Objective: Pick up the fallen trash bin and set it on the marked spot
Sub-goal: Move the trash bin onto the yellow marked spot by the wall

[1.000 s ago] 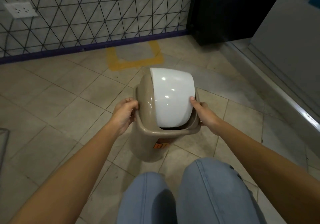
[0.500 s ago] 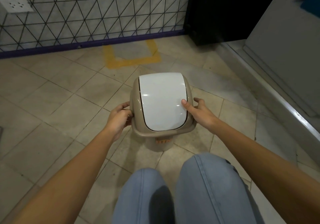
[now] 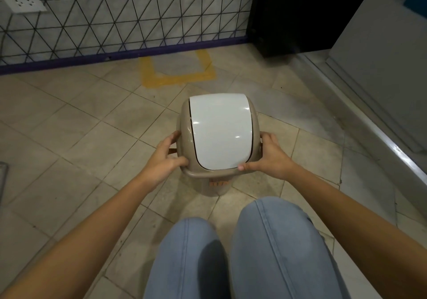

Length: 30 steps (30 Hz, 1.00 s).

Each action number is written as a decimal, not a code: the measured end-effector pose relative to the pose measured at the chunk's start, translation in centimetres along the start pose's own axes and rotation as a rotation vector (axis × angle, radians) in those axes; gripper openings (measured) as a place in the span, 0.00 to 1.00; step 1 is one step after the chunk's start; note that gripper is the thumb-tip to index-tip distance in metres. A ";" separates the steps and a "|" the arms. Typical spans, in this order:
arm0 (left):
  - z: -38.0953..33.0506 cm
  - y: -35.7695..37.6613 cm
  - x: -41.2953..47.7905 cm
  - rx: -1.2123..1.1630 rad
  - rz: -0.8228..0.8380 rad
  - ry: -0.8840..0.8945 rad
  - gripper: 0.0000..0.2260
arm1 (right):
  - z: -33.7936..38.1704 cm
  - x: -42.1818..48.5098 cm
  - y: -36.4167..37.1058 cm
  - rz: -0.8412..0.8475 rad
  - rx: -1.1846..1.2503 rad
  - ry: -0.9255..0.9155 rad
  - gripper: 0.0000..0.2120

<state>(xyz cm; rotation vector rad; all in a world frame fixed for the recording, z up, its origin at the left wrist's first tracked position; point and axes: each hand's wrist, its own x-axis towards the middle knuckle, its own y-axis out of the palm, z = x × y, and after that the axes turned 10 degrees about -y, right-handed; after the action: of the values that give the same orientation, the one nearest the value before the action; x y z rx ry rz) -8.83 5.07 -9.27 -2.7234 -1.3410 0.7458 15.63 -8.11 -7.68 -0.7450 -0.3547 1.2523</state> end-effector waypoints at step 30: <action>-1.7 0.4 5.0 0.033 -0.088 0.028 0.44 | -0.3 7.9 -0.3 -0.073 0.197 -0.069 0.51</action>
<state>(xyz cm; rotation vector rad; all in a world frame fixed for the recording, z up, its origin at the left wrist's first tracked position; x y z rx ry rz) -5.21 8.88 -9.96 -2.6203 -1.4194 0.7139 18.43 -0.74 -8.83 -0.5177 -0.3072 1.2258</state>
